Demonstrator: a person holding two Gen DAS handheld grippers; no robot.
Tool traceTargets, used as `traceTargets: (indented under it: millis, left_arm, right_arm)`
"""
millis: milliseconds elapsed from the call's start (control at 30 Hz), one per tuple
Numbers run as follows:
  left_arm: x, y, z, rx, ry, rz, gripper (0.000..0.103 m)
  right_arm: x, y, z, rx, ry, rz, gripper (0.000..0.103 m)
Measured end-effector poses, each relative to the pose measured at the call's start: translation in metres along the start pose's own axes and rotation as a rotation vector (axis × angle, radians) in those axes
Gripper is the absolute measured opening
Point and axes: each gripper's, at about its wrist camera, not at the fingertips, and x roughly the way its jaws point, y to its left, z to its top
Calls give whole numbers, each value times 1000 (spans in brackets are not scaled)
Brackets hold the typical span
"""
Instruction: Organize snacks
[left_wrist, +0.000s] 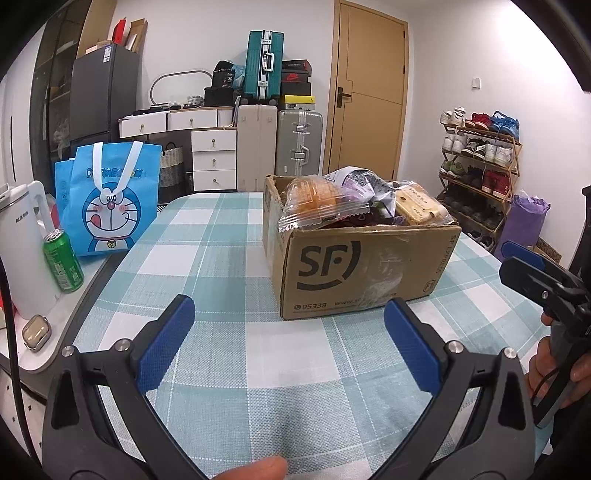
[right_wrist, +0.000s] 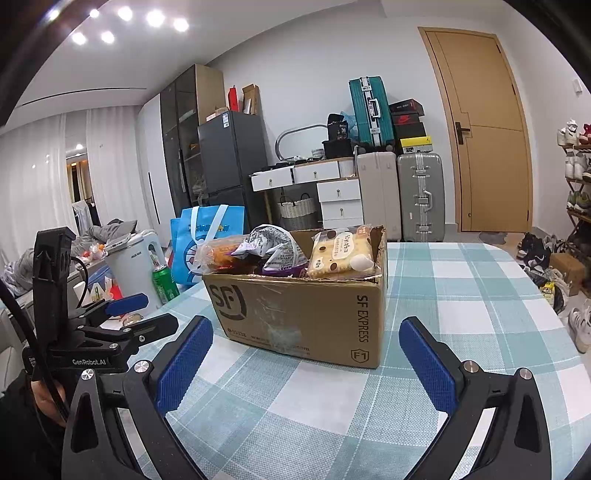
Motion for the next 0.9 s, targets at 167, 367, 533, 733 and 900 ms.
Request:
traceTargets:
  millis: [167,367,533,733,900]
  left_arm:
    - [-1,0,0,4,-3,1,102]
    - [-1,1,0,7,-4,-2,102]
    - [-1,1,0,6,-4,-1,102]
    - [-1,1,0,7,-4,-1,102]
    - [0,1,-1,6,-5,-1,102]
  right_arm:
    - [0,0,0,1,0,0,103]
    - [0,0,0,1,0,1,103]
    - [0,0,0,1,0,0,103]
    - [0,0,0,1,1,-1,103]
    - [0,0,0,1,0,0,103]
